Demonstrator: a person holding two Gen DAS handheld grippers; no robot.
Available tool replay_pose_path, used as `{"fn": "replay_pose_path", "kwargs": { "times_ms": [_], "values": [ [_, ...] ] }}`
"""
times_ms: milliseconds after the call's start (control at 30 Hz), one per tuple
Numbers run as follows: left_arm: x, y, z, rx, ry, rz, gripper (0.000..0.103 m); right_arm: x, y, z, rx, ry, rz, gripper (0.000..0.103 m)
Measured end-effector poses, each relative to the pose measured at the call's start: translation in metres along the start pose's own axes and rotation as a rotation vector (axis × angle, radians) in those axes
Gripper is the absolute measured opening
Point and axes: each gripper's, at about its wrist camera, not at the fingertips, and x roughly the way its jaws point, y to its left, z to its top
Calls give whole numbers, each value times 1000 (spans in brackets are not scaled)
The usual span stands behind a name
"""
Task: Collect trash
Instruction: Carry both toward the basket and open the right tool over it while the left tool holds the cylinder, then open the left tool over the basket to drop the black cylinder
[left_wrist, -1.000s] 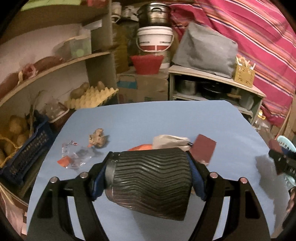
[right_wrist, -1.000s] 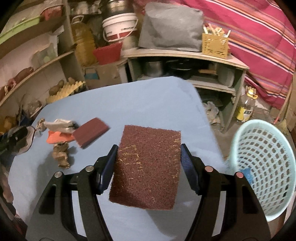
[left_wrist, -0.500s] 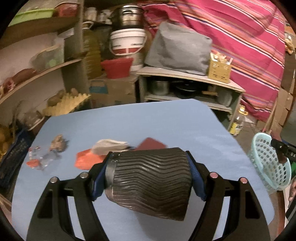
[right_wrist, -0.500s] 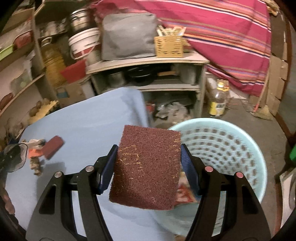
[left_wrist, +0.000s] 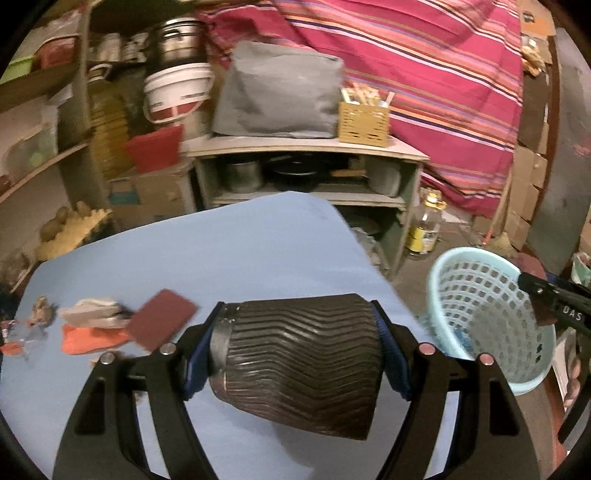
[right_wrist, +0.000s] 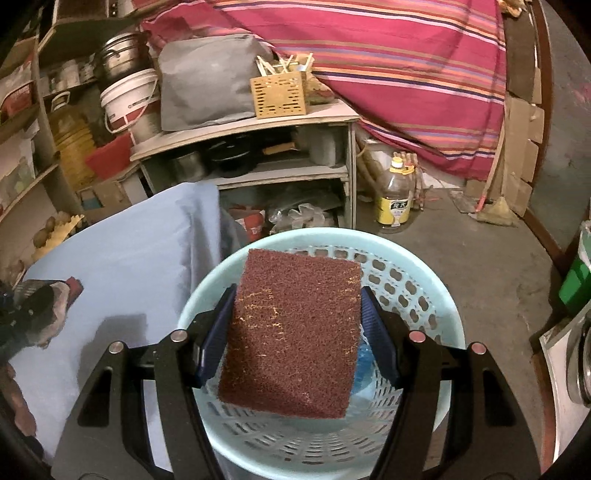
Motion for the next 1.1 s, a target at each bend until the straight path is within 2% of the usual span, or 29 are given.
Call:
{"fn": "replay_pose_path", "kwargs": {
  "times_ms": [133, 233, 467, 767, 933, 1100],
  "values": [
    [14, -30, 1, 15, 23, -40, 74, 9, -7, 0, 5, 9, -10, 67],
    [22, -50, 1, 28, 28, -61, 74, 12, -7, 1, 0, 6, -28, 82],
    [31, -84, 3, 71, 26, -96, 74, -10, -39, 4, 103, -43, -63, 91],
    [35, -117, 9, 92, 18, -120, 74, -33, -66, -2, 172, -80, -92, 93],
    [48, -144, 15, 86, 37, -176, 74, -38, -75, -6, 184, -87, -126, 93],
    [62, -162, 15, 105, 57, -198, 75, -40, -86, -8, 214, -89, -135, 93]
  ]
}}
